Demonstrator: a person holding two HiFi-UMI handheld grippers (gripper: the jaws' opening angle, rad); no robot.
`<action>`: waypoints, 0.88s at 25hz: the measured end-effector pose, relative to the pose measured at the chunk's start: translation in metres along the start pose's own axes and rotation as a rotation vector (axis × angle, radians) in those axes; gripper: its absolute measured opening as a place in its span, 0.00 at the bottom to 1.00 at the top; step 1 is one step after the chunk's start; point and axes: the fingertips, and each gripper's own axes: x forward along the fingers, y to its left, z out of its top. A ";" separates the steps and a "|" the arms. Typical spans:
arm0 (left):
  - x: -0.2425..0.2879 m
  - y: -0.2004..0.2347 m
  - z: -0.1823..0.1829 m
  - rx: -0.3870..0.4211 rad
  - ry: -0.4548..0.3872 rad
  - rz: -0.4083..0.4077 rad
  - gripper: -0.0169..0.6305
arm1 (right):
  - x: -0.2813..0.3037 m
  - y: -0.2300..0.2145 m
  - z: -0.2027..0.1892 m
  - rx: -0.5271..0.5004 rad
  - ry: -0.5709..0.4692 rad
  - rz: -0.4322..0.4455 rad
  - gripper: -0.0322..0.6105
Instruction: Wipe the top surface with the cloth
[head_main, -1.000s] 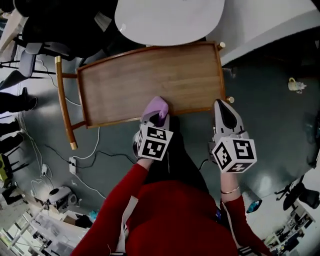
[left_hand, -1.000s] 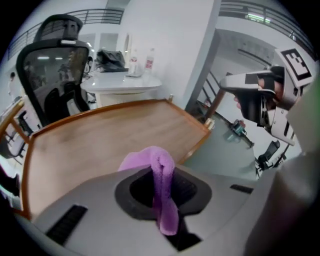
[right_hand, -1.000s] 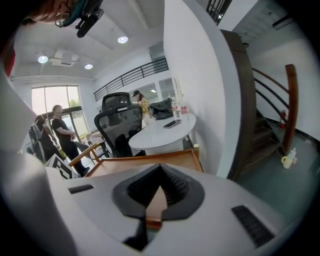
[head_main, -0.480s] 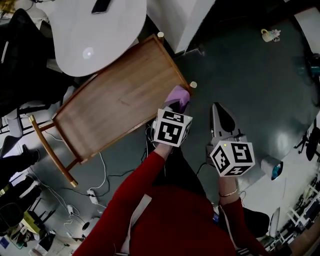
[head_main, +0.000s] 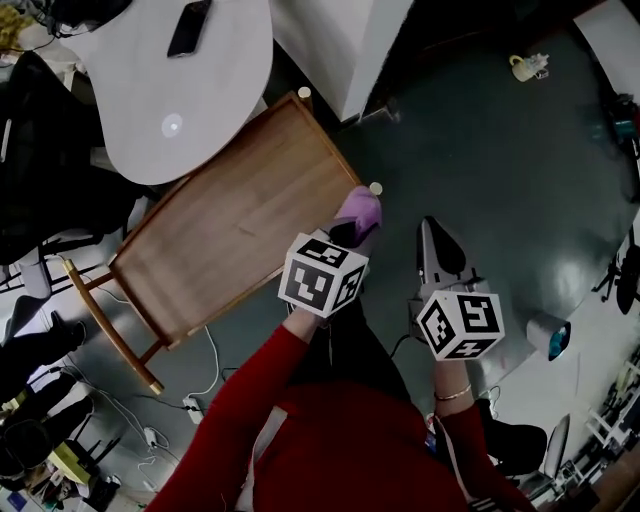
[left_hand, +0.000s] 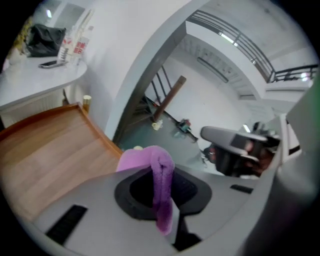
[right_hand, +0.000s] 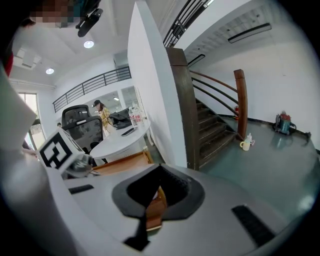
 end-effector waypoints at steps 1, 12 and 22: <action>-0.010 -0.015 -0.002 0.001 0.042 -0.103 0.10 | -0.001 0.000 0.001 0.002 0.001 -0.006 0.07; 0.002 0.027 0.015 0.074 0.187 -0.174 0.10 | 0.011 -0.007 0.015 0.001 -0.013 -0.029 0.07; 0.017 0.126 0.057 0.102 0.154 0.096 0.10 | 0.050 0.013 0.007 -0.040 0.060 0.039 0.07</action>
